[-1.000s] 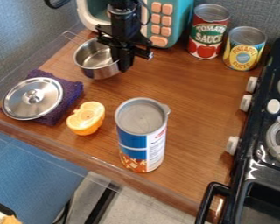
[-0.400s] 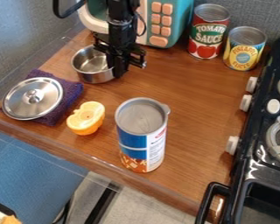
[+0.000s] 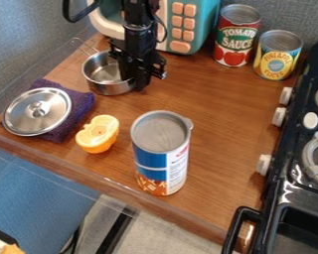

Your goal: Move the silver poel to the left side of the table

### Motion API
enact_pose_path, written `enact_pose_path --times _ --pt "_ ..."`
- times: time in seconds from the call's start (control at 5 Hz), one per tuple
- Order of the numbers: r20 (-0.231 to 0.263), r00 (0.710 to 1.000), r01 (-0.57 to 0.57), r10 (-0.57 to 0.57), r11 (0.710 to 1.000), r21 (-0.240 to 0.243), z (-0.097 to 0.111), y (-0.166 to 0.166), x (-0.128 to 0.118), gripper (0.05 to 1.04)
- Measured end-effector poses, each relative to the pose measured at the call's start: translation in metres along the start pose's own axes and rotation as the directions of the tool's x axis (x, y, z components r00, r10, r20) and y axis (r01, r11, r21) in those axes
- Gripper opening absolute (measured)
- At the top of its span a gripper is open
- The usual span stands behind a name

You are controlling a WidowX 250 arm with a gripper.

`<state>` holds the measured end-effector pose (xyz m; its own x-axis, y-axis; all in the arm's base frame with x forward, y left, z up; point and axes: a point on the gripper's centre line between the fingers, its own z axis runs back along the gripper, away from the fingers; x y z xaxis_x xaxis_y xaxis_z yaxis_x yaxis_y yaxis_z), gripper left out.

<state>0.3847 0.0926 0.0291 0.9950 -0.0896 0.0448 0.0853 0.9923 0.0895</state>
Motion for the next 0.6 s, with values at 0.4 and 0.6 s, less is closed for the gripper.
enact_pose_path --times 0.4,0.6 --pt "0.122 0.990 0.071 -0.071 0.997 0.009 0.063 -0.003 0.003 1.016" --pt "0.121 0.988 0.095 -0.095 0.995 0.002 0.067 -0.007 -0.004 1.010"
